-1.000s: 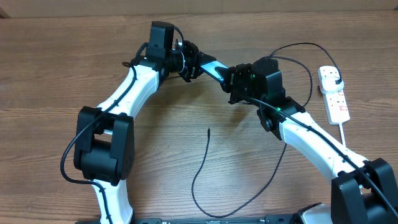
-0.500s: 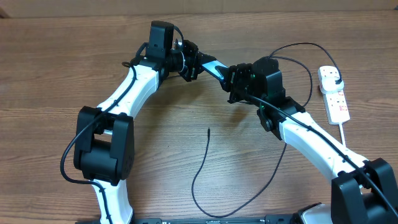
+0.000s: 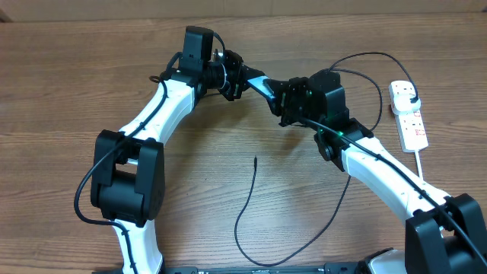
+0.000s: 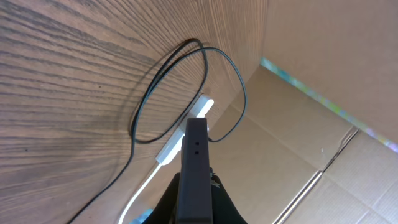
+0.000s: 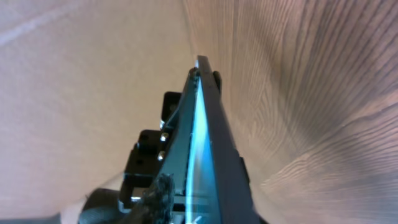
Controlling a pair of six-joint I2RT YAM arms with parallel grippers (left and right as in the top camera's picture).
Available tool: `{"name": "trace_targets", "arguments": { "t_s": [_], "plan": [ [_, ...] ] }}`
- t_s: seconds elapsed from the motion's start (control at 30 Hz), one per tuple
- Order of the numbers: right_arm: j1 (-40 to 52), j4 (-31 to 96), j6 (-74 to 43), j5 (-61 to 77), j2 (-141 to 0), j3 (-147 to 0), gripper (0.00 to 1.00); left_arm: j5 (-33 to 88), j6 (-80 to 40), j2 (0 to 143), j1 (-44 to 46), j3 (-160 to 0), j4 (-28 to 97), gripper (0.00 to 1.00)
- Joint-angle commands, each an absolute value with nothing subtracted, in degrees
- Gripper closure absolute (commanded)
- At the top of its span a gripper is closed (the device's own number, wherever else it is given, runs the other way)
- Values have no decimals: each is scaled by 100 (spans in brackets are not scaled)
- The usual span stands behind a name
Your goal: Plug charger to phone and switch on socket
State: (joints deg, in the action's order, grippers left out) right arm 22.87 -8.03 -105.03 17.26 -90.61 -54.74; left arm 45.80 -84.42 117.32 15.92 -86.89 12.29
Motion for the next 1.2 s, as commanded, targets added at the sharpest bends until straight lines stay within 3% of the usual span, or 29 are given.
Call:
{"name": "trace_targets", "arguments": {
  "t_s": [0.0,0.2,0.43,0.6,1.17],
  "plan": [
    [2357,-875,-10302,1844,-9013,-5568,67,4547,-8221,11592,1693,-8650,1221,96],
    [2357,-873,-10300,1844,-9013,-5568,52,4545,-8221,11592,1691,-8650,1223,96],
    [2357,-878,-9861,1846,-9013,-5568,17,4488,-8221,11594,1673,-8650,1223,96],
    [2357,-869,-9393,1850,-9013,-5568,0,4451,-8197,11592,1621,-8650,1221,96],
    [2340,-336,-7653,2324,-9013,-5568,0,4925,-7072,11592,840,-8650,2174,96]
  ]
}}
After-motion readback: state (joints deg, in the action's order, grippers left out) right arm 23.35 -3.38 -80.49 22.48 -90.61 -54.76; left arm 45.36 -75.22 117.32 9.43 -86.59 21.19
